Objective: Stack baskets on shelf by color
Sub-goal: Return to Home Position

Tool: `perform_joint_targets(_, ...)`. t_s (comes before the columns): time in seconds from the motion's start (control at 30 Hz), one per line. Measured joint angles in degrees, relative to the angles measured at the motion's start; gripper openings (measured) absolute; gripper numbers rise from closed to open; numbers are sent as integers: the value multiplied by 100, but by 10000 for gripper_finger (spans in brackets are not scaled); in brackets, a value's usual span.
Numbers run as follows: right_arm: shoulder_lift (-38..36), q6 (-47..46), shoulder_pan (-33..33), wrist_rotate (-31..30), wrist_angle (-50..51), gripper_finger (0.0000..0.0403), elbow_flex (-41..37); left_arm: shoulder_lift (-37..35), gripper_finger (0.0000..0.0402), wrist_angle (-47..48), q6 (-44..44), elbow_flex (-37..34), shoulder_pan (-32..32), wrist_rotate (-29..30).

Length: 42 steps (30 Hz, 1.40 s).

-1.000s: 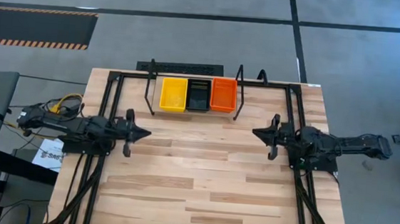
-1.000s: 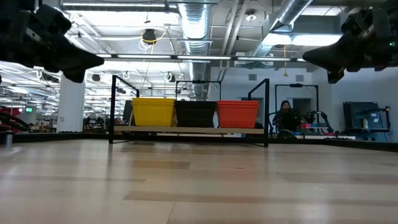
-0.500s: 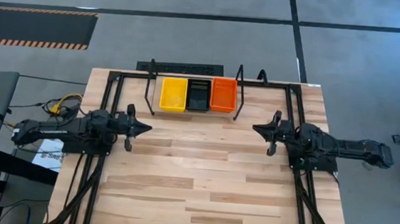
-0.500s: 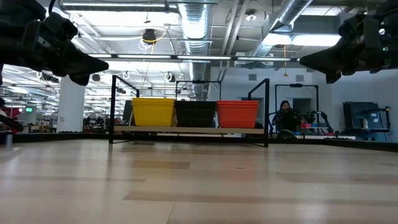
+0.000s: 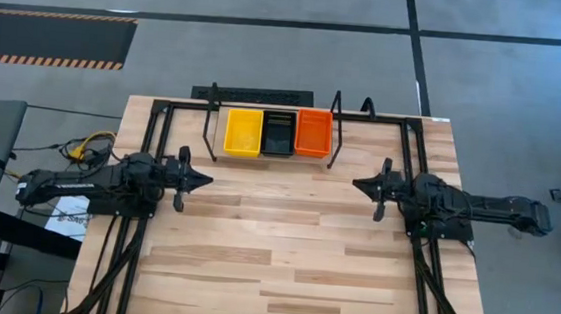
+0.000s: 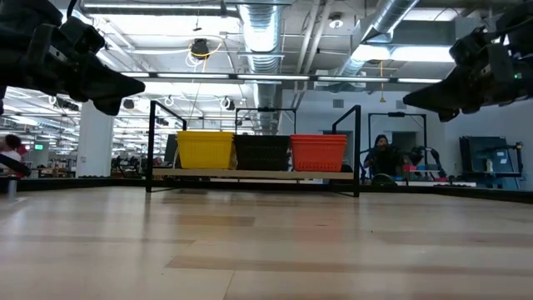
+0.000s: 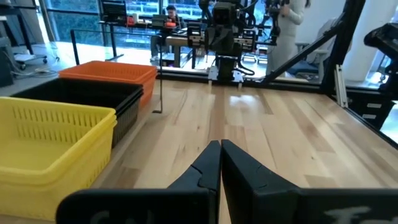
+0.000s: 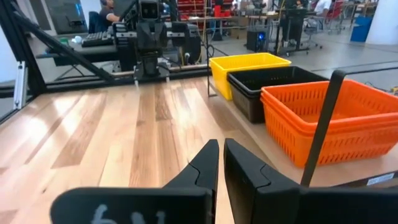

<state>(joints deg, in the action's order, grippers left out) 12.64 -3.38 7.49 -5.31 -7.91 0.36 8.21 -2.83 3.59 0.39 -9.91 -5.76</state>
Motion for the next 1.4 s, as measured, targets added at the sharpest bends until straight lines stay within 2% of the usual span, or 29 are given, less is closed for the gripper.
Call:
perform_joint_targets(0.23,0,85,0,79,-24,48,-2,0,0,-9,61,-1,0,2)
perform_joint_targets(0.37,-104,351,-4,653,-289,48,-4,0,0,-14,229,-3,0,-14)
perform_joint_targets(0.47,-405,593,-4,825,-468,48,-7,0,0,-35,250,-3,0,-118)
perform_joint_targets(0.67,-1257,666,-80,849,85,48,-8,0,0,-68,242,-3,0,-129)
perform_joint_targets(0.93,-1249,606,-315,842,431,48,-11,0,0,-52,159,-3,0,-127)
perform_joint_targets(1.1,-1252,525,-323,551,479,48,-11,4,0,-31,5,-3,0,-109)
perform_joint_targets(1.4,-1250,490,-328,519,639,48,-11,4,0,-26,-182,-3,0,-81)
